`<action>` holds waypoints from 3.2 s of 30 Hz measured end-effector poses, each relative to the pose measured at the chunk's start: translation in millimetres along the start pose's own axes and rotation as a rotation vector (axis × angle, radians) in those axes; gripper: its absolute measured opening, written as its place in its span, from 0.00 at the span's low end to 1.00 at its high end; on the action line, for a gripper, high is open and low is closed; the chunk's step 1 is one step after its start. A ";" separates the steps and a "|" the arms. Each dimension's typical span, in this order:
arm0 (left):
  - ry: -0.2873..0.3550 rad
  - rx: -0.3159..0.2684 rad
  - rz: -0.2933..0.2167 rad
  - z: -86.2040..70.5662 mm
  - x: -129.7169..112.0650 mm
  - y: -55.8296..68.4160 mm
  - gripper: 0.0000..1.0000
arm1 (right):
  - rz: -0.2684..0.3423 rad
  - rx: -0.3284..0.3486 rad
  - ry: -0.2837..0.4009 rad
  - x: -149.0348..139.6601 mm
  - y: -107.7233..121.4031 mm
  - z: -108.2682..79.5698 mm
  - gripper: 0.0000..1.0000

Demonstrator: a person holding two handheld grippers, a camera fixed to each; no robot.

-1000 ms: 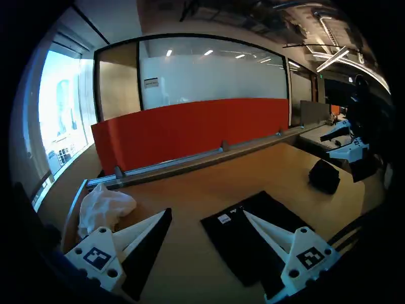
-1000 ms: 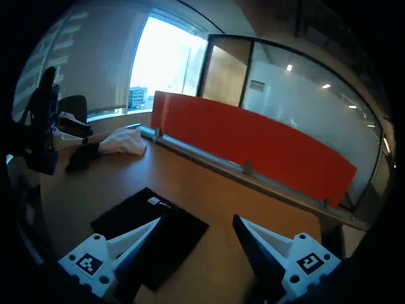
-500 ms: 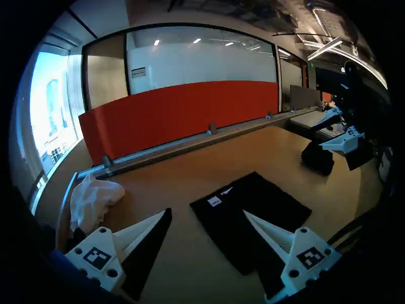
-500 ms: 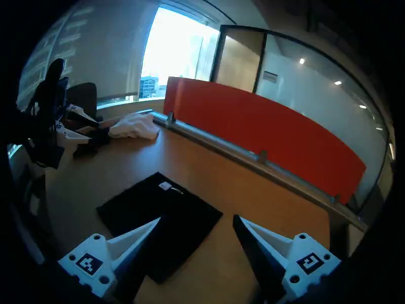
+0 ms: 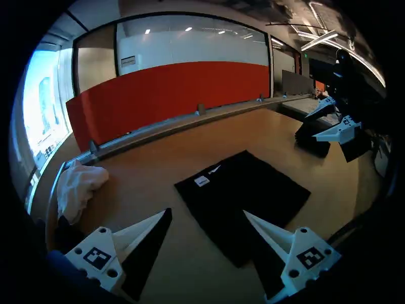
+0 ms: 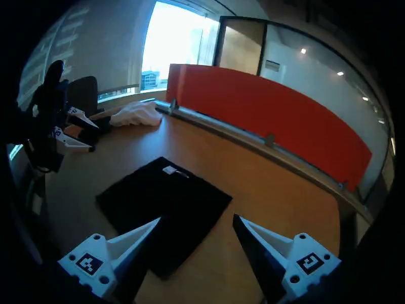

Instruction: Fold towel

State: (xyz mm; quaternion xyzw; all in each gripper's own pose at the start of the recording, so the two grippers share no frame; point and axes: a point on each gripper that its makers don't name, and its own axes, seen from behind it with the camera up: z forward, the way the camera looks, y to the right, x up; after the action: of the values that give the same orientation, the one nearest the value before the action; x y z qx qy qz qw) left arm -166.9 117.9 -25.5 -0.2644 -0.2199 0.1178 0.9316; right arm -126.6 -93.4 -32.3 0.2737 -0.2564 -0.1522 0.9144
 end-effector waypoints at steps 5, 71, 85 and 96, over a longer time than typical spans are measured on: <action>-0.032 -0.022 0.012 11.1 -18.6 8.6 0.93 | 0.000 0.011 -0.031 -20.8 -6.8 8.6 1.00; -0.339 -0.193 0.062 50.8 -154.3 70.8 0.90 | -0.002 0.167 -0.286 -164.7 -74.1 43.7 0.75; -0.347 -0.175 0.049 50.3 -154.4 72.9 0.77 | 0.053 0.184 -0.305 -166.9 -81.5 41.7 0.56; -0.357 -0.171 0.046 49.9 -154.6 75.4 0.66 | 0.061 0.187 -0.307 -166.8 -82.4 40.3 0.47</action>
State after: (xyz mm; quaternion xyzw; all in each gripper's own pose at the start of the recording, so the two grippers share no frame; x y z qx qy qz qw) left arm -333.7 150.7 -82.2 -0.3226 -0.3847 0.1647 0.8490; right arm -297.3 -106.9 -115.3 0.3233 -0.4143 -0.1401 0.8392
